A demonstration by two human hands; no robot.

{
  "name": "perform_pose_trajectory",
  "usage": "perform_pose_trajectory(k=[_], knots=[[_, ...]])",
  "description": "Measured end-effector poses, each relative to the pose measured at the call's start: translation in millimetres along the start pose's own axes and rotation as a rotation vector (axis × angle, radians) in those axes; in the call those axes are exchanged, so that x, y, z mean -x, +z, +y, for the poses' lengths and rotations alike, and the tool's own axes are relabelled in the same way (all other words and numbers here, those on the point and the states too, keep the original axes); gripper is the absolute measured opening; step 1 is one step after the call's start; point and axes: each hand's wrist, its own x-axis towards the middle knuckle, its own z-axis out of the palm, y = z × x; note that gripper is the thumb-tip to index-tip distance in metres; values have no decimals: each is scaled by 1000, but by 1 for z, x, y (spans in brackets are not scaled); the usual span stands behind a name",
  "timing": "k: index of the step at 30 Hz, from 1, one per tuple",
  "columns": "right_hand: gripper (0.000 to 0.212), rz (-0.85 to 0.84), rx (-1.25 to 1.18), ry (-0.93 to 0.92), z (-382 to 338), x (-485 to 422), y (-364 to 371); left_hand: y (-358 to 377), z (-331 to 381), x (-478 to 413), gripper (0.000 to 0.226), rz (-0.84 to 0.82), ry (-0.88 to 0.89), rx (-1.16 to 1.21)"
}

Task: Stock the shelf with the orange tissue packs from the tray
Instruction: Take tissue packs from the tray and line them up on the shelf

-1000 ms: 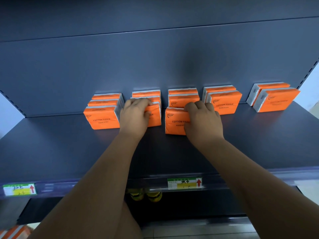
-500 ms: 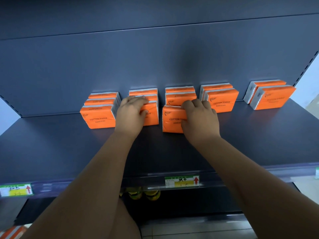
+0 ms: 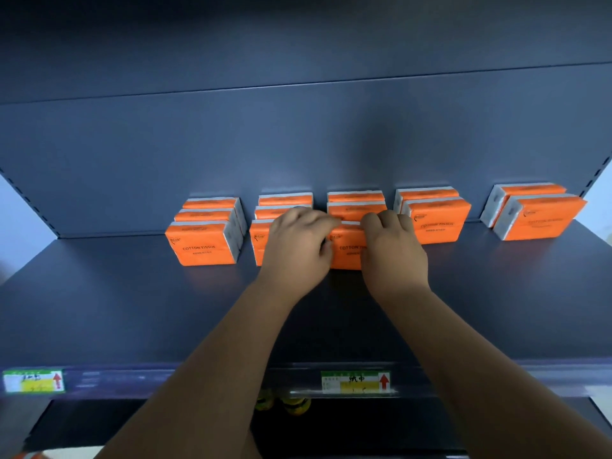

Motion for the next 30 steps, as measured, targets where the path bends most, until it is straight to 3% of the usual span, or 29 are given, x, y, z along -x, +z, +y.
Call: perform_pose_trajectory(k=[9,23,27,30], knots=[[47,-50,12,54,-8,-10,-2,10,4,-4,40,-19,-69,-17],[48,2,66,41,-6,-14,4,9,10,-4,44,-118,-130,-56],[58,-8,90,38,-6,-10,3,8,10,-5,44,-87,-121,-38],[51,0,53,35,-8,-7,0,5,12,-5,43,-18,-101,-15]])
